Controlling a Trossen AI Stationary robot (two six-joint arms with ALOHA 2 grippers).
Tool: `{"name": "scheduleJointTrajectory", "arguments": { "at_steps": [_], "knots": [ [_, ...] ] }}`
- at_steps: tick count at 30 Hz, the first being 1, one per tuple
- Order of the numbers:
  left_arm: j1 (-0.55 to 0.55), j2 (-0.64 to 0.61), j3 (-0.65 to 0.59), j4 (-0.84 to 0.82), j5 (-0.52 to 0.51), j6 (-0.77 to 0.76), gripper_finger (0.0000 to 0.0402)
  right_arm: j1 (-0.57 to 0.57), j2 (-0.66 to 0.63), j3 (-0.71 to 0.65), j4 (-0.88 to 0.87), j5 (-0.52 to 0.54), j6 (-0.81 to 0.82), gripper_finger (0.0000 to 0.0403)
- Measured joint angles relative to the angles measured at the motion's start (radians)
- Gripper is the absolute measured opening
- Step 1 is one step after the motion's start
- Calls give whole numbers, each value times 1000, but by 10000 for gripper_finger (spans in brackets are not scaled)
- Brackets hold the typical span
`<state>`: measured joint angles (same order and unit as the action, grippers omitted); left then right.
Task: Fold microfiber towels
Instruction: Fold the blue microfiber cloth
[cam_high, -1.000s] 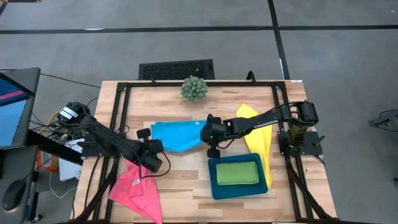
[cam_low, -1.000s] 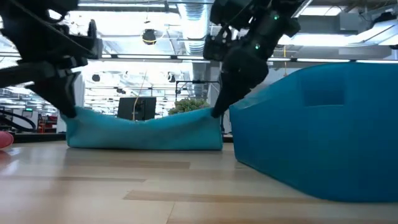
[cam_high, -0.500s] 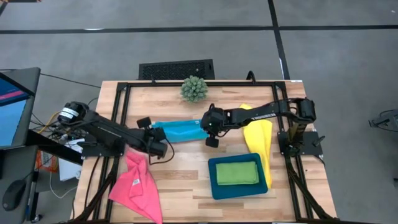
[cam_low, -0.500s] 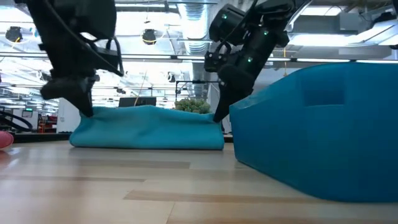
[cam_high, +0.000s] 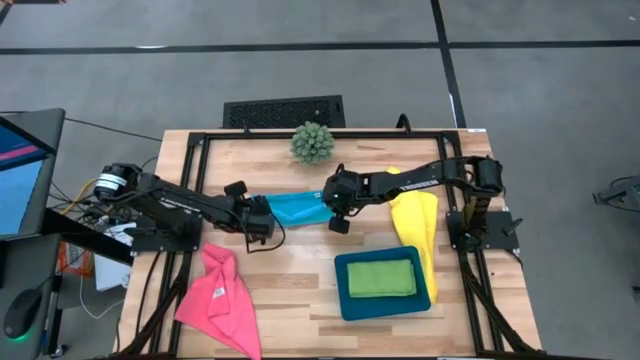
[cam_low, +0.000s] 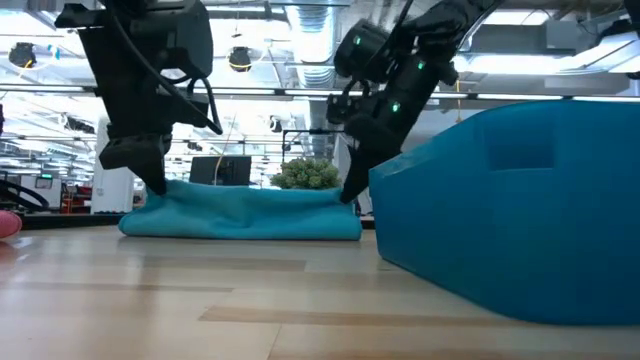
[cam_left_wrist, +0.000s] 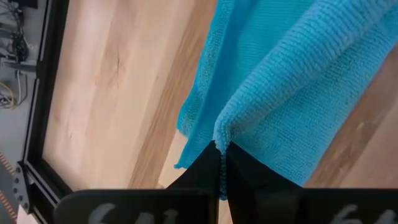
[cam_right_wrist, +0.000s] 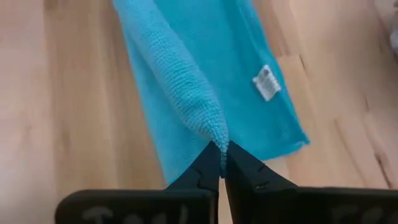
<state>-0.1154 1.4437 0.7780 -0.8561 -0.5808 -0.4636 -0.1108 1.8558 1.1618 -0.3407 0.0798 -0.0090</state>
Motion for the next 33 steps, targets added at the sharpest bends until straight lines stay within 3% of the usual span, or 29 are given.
{"name": "scheduleJointTrajectory", "arguments": {
  "at_steps": [15, 28, 33],
  "knots": [
    [17, 0, 0, -2, -4, -3, 7, -43, 30, -5, -11, 5, 17, 56],
    [37, 0, 0, -15, 45, -19, 127, -56, 30, -5, 22, 23, 15, 108],
    [38, 0, 0, -62, 25, -56, 155, -72, 30, -5, 41, 56, 17, 127]
  ]
}}
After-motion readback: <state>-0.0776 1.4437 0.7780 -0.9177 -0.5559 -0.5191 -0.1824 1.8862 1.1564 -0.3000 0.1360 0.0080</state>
